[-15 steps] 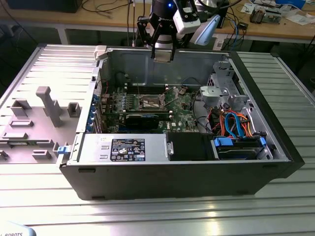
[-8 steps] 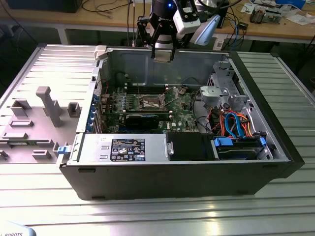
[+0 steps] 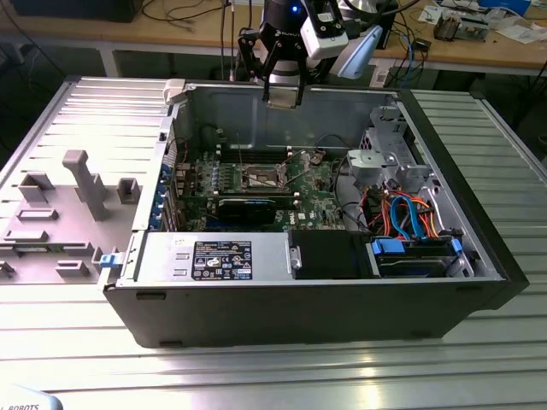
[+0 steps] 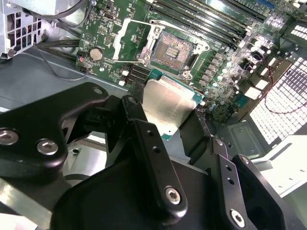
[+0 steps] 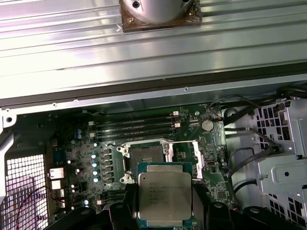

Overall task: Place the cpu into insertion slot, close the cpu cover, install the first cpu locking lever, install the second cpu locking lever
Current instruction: 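Place the cpu into insertion slot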

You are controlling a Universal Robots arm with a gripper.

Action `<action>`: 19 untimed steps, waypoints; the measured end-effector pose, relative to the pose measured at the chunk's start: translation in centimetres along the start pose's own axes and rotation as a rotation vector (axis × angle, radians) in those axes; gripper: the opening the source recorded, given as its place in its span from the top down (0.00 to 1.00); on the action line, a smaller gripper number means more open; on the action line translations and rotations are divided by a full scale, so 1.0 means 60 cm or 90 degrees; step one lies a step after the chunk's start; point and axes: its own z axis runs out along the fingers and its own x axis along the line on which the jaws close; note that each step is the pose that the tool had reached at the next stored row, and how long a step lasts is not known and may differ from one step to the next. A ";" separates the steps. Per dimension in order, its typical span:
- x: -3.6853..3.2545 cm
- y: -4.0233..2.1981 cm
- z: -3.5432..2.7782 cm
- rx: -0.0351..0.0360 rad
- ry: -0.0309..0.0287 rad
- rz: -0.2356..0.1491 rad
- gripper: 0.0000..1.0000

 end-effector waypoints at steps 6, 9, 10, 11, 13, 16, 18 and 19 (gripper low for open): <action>0.000 0.000 0.000 -0.0006 -0.0042 0.046 0.46; 0.000 0.000 0.000 -0.0006 -0.0042 0.046 0.46; 0.000 0.000 0.000 -0.0006 -0.0042 0.047 0.46; 0.000 0.000 0.000 -0.0006 -0.0042 0.046 0.46; 0.000 0.000 0.000 -0.0006 -0.0042 0.047 0.46; 0.000 0.000 0.000 -0.0007 -0.0047 0.052 0.46; 0.000 0.000 0.000 -0.0009 -0.0055 0.061 0.46; 0.000 0.000 0.000 -0.0011 -0.0062 0.069 0.46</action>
